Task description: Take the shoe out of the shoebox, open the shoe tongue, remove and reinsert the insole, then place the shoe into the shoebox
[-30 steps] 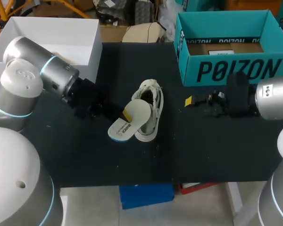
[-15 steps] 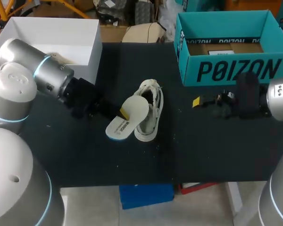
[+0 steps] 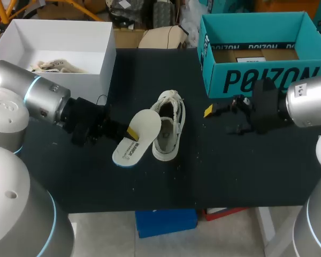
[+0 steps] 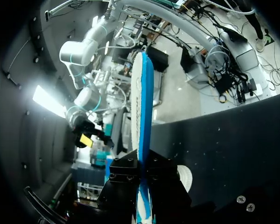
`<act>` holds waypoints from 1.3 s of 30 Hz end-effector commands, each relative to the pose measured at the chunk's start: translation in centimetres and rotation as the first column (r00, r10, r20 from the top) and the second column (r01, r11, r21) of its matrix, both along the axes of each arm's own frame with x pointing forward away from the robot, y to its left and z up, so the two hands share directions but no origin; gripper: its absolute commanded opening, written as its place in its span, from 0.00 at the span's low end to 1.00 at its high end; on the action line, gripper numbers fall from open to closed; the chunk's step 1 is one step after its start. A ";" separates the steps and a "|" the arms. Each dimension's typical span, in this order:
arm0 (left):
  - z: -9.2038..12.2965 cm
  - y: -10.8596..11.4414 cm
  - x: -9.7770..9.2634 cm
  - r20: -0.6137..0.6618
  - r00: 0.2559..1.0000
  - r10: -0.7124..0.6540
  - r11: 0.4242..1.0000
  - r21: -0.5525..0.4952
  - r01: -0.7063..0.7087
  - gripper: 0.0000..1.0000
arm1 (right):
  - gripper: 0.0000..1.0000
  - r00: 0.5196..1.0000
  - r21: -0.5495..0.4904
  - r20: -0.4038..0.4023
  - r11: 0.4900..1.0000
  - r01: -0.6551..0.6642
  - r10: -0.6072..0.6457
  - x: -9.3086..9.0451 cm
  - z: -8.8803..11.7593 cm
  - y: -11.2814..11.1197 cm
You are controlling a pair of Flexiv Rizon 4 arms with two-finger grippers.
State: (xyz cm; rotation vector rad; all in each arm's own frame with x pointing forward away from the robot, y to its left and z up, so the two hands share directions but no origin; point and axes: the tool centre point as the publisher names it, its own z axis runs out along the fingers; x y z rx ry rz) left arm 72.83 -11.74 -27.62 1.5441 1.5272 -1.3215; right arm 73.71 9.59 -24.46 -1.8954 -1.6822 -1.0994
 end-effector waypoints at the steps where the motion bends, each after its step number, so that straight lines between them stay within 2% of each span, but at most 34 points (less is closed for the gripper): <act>1: 0.5 1.1 -1.4 -0.008 1.000 0.028 0.999 0.017 -0.028 0.00 | 1.00 1.000 -0.047 -0.019 0.999 -0.007 0.006 2.0 -0.9 2.8; 11: 1.2 3.7 -3.4 -0.013 0.998 0.059 0.998 0.039 -0.058 0.00 | 1.00 1.000 -0.047 -0.019 0.999 -0.007 0.006 2.0 -0.9 2.8; 31: 1.3 3.6 -3.4 -0.020 0.999 0.047 0.998 0.044 -0.046 0.00 | 1.00 1.000 -0.047 -0.019 0.999 -0.007 0.006 2.0 -0.9 2.8; 39: 0.5 4.8 -4.8 -0.058 0.998 0.024 0.999 0.048 -0.021 0.00 | 1.00 0.999 -0.049 -0.042 0.999 -0.003 0.001 2.0 -1.0 3.6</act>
